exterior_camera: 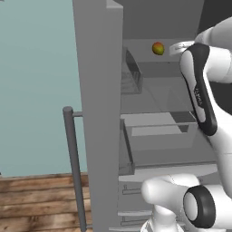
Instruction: Retrieve the mango and peach from the fridge and place them into the bowl on the dining table.
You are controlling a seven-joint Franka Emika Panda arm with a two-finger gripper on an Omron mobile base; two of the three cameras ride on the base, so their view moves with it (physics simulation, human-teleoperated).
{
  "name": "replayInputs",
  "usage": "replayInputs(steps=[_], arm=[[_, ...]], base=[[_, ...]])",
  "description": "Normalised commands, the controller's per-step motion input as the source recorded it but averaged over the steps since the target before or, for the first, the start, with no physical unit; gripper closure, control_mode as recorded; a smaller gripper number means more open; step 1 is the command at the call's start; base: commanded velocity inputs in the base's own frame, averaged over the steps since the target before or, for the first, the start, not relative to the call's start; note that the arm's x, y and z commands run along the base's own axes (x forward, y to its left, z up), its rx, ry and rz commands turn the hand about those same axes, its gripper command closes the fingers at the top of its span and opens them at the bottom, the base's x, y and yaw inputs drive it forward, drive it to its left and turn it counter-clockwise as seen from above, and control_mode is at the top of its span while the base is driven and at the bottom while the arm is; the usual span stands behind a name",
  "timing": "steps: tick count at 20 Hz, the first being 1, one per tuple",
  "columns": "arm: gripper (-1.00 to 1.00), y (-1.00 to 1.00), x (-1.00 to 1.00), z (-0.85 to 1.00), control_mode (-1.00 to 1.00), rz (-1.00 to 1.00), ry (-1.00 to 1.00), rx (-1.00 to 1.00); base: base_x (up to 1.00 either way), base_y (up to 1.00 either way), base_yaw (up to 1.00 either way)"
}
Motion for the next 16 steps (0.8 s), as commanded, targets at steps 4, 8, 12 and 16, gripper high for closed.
replayInputs(steps=[4,8,12,16], arm=[[-1.0,0.0,0.47,0.0,-1.0,0.06,0.0,-0.01],[-1.0,0.0,0.51,-0.06,-1.0,0.07,0.0,0.0],[-1.0,0.0,0.5,-0.12,-1.0,0.05,0.0,0.0],[-1.0,0.0,0.45,-0.16,-1.0,0.02,0.0,0.0]], base=[[0.0,0.0,0.0],[0.0,0.0,0.0],[0.0,0.0,0.0],[0.0,0.0,0.0]])
